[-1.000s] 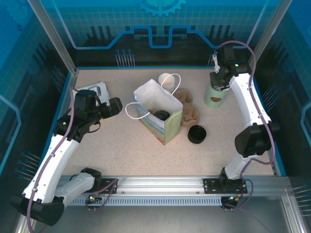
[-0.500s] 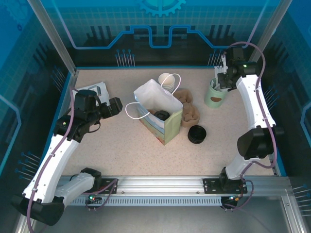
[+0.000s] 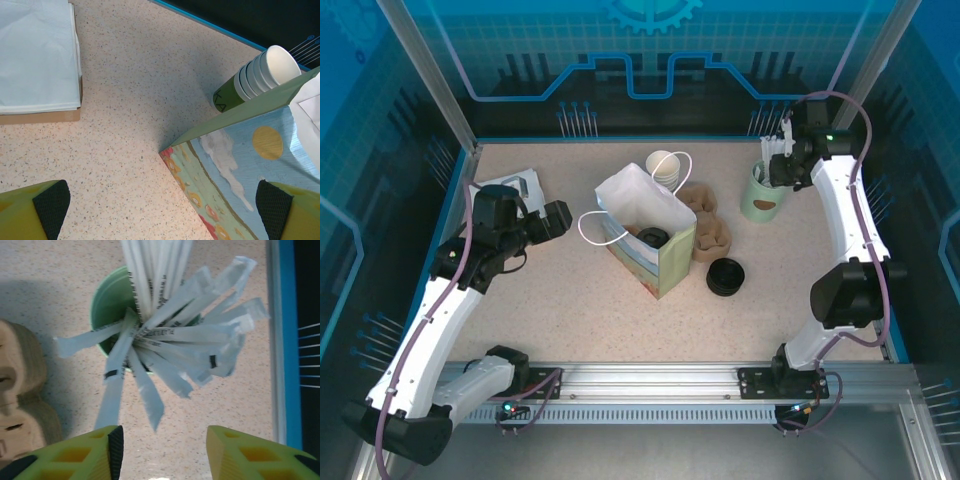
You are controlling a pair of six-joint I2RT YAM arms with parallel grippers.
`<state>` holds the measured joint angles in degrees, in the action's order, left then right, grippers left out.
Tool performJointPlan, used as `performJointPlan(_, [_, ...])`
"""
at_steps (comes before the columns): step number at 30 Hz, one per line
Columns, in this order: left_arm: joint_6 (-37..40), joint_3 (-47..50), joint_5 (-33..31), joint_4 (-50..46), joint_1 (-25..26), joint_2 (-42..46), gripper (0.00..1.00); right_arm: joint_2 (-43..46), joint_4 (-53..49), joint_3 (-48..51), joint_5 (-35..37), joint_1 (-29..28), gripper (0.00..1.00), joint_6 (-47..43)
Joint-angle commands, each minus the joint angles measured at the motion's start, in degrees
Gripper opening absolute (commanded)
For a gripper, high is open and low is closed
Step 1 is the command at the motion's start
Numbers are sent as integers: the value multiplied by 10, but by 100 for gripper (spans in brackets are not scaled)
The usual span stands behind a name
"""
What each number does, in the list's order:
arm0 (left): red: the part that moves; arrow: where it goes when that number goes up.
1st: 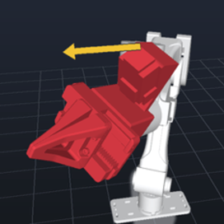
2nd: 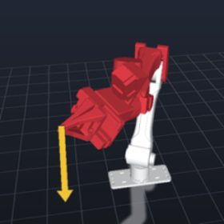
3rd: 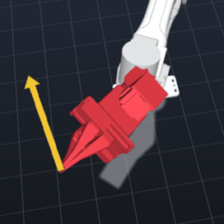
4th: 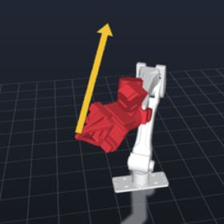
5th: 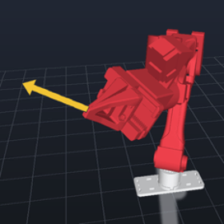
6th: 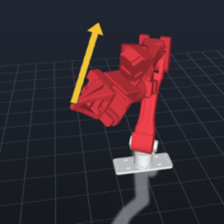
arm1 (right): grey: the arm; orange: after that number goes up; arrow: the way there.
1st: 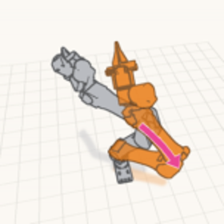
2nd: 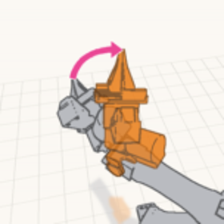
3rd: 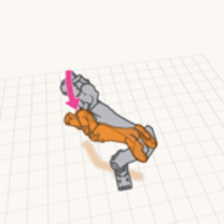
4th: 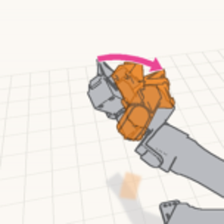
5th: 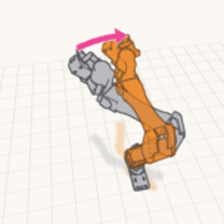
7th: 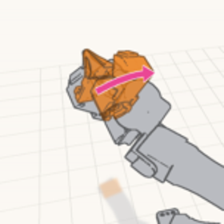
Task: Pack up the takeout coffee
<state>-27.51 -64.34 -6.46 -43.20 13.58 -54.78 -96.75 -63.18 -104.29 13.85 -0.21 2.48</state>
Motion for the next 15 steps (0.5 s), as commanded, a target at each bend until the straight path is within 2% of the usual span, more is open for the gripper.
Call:
performJointPlan(1, [-3,3,-8,-3,-5,8,99,-4,5,-6,-69,6,51,-2])
performJointPlan(6, [-5,5,-6,-2,-5,7,99,14,21,24,-83,3,56,0])
performJointPlan(10, [-4,5,-5,0,-6,6,99,7,18,38,-75,4,55,2])
performJointPlan(12, [-5,3,-5,0,-5,5,99,2,16,40,-76,4,52,5])
performJointPlan(15, [-4,1,-5,-1,-6,6,99,-3,18,40,-78,3,40,9])
